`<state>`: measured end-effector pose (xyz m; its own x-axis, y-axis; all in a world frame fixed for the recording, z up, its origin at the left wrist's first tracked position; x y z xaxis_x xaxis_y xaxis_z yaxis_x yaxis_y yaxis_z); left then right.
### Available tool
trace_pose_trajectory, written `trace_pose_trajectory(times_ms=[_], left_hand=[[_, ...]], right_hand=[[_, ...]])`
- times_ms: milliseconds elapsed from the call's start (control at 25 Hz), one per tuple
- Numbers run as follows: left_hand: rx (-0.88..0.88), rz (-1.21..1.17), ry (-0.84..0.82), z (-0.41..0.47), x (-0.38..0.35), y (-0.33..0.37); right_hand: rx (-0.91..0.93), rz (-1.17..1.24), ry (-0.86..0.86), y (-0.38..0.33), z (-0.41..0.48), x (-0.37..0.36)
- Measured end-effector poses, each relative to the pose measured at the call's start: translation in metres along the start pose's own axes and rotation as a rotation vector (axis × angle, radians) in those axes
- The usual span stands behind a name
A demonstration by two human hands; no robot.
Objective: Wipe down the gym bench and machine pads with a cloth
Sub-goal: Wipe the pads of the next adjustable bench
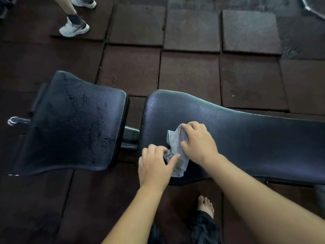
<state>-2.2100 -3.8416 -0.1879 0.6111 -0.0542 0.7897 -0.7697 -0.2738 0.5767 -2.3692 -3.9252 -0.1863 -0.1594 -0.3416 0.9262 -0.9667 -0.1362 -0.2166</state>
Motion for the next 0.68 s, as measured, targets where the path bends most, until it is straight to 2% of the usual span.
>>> trace_pose_trajectory(times_ms=[120, 320, 520, 680], left_hand=[[0.135, 0.056, -0.076, -0.001, -0.019, 0.005], [0.222, 0.013, -0.054, 0.002, -0.019, 0.010], [0.265, -0.071, -0.055, 0.002, -0.002, -0.002], [0.260, -0.187, -0.059, 0.008, 0.040, -0.044]], right_hand=[[0.028, -0.117, -0.109, 0.002, 0.013, 0.003], [-0.014, -0.051, -0.195, 0.000, 0.021, 0.000], [0.000, -0.055, -0.224, -0.023, 0.025, -0.001], [-0.003, 0.027, -0.190, -0.073, 0.034, 0.010]])
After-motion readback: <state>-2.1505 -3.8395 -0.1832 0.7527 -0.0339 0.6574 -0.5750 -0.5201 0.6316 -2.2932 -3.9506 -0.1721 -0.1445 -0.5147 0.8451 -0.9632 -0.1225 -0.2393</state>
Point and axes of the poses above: each hand's wrist, its own z-axis towards the middle knuckle, its own x-axis out of the back of the hand, y = z × x, the point moved 10 cm from there along z, towards the middle knuckle, and after that the axes turned 11 degrees about -z, right-handed, at the moved point
